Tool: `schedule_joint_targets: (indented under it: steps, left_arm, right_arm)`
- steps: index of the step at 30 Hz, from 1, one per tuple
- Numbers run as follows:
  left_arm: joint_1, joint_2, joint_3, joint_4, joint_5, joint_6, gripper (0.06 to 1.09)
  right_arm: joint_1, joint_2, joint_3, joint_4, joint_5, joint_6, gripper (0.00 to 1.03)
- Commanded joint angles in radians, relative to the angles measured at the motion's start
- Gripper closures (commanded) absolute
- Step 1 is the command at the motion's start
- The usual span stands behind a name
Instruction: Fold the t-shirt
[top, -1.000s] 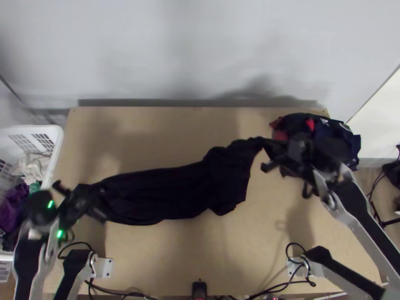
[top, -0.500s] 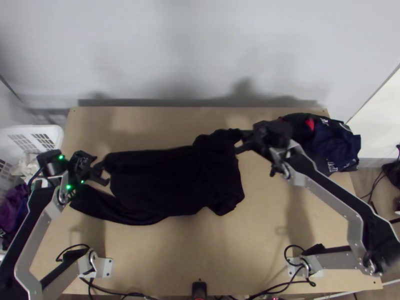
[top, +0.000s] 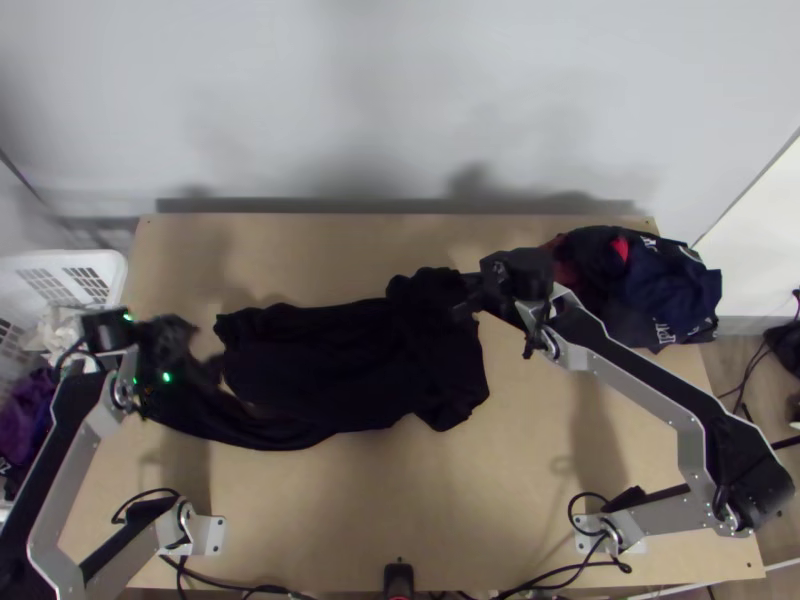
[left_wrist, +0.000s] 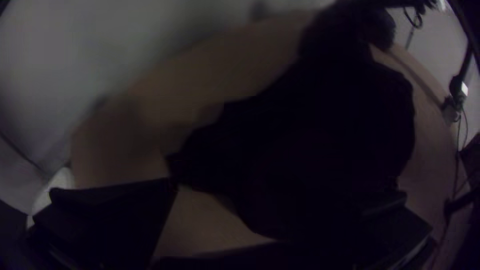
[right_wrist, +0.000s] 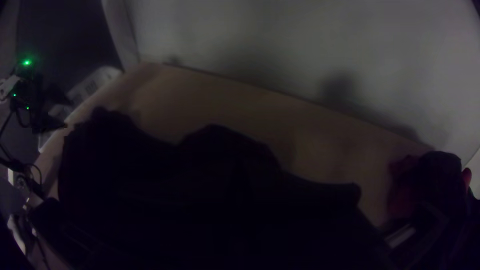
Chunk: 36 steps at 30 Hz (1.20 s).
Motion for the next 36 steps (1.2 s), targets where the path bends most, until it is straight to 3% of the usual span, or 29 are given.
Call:
schedule_joint_targets:
  steps: [1, 4, 13, 21, 29, 32, 35, 36]
  left_arm:
    - [-0.042, -0.072, -0.065, -0.319, 0.032, 0.219, 0.11]
    - [-0.044, -0.087, -0.113, -0.328, 0.039, 0.240, 0.11]
    - [0.014, 0.046, -0.140, -0.130, 0.047, 0.233, 0.13]
    - [0.030, 0.065, -0.057, -0.052, 0.089, 0.102, 0.14]
    - [-0.128, 0.053, -0.057, -0.010, 0.139, -0.096, 0.14]
    - [-0.174, 0.065, -0.114, 0.057, 0.138, -0.131, 0.34]
    - [-0.174, 0.073, -0.160, 0.131, 0.138, -0.183, 0.79]
    - [-0.174, 0.073, -0.168, 0.149, 0.138, -0.201, 0.87]
  right_arm:
    - [0.002, -0.013, 0.010, -0.028, -0.004, -0.005, 1.00]
    - [0.001, -0.026, 0.010, -0.036, -0.006, -0.005, 1.00]
    - [0.001, -0.054, 0.004, -0.044, -0.009, -0.003, 1.00]
    - [0.005, -0.083, 0.004, -0.071, -0.013, -0.003, 1.00]
    - [0.010, -0.083, -0.001, -0.076, -0.013, -0.003, 1.00]
    - [0.007, -0.083, -0.007, -0.076, -0.013, -0.003, 1.00]
    - [0.005, -0.088, -0.015, -0.076, -0.012, -0.003, 1.00]
    - [0.005, -0.089, -0.018, -0.076, -0.013, -0.003, 1.00]
